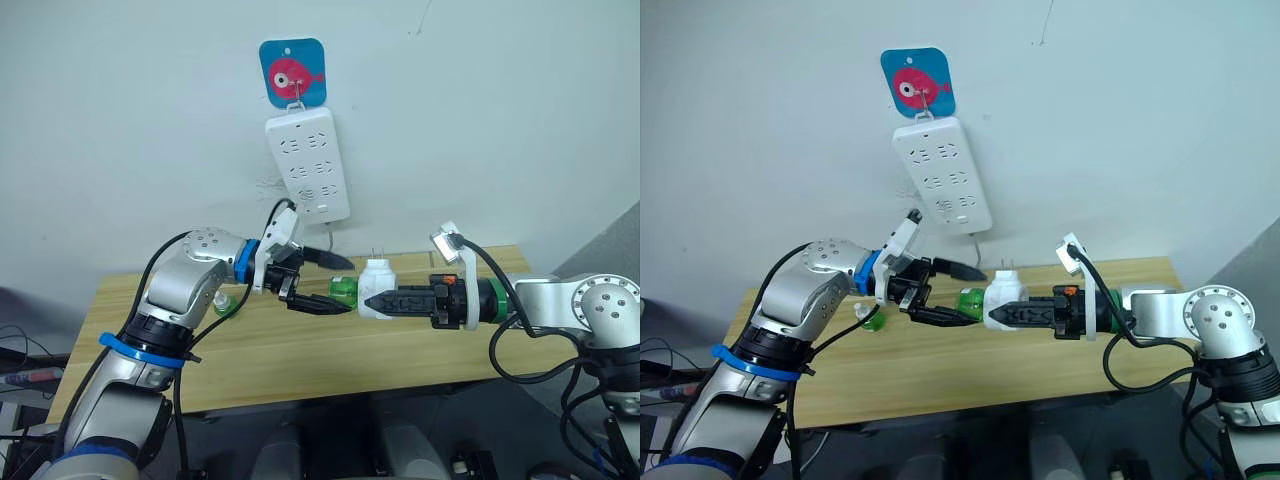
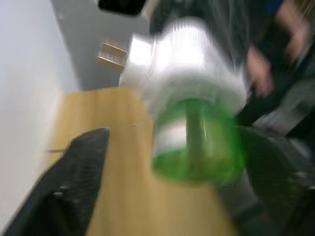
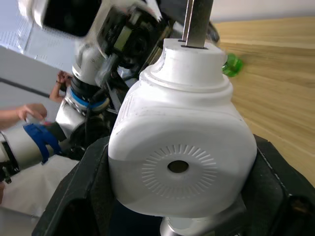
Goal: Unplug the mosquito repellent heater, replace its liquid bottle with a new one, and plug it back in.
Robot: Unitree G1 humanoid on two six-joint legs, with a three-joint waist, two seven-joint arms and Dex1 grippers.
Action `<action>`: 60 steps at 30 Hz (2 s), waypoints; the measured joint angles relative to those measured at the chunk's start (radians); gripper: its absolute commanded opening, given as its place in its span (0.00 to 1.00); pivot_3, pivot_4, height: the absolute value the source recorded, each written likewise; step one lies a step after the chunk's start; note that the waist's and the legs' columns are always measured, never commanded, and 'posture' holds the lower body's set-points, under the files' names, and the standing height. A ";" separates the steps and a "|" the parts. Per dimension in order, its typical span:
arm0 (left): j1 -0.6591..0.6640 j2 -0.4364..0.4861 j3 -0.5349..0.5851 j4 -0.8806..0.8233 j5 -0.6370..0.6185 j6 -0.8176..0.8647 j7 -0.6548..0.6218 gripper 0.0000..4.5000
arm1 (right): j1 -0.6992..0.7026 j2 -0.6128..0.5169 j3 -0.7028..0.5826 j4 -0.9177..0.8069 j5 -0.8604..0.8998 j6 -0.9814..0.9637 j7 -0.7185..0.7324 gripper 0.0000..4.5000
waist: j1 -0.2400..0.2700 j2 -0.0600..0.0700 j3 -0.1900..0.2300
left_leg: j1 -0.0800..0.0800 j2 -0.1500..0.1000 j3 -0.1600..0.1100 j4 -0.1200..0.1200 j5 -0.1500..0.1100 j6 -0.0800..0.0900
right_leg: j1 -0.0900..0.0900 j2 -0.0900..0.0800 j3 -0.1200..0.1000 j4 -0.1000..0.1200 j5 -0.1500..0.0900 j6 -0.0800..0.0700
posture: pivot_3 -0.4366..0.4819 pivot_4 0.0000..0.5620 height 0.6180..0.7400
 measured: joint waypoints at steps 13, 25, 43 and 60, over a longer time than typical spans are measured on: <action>0.139 -0.124 0.067 0.048 0.098 -0.485 0.123 1.00 | 0.022 -0.009 -0.009 -0.001 0.075 -0.001 -0.038 0.67 | 0.023 -0.001 0.000 | -0.001 -0.001 0.000 0.003 0.000 0.000 | 0.001 -0.002 -0.002 0.000 0.001 0.001 | 0.29 0.28 1.00; 0.137 -0.147 0.029 0.034 0.079 -0.504 0.110 0.66 | 0.020 -0.009 -0.009 -0.001 0.079 -0.011 -0.055 0.67 | 0.020 -0.001 0.000 | -0.001 -0.001 0.000 0.003 0.000 0.000 | 0.001 -0.002 -0.002 0.001 0.000 0.001 | 0.28 0.28 1.00; -0.107 0.084 -0.136 -0.093 -0.222 0.662 -0.054 0.51 | 0.013 -0.021 0.011 -0.073 -0.046 0.018 0.045 0.67 | 0.017 -0.001 0.001 | -0.001 -0.001 -0.002 0.004 0.000 0.000 | 0.001 0.001 -0.002 0.001 0.000 0.002 | 0.28 0.29 1.00; 0.100 -0.106 0.026 0.162 0.125 -0.573 0.052 0.93 | 0.056 -0.043 -0.019 -0.062 -0.055 0.018 0.047 0.67 | 0.023 -0.001 0.001 | -0.001 0.000 0.000 0.004 0.000 0.000 | 0.000 -0.002 -0.001 0.001 0.001 0.000 | 0.28 0.29 1.00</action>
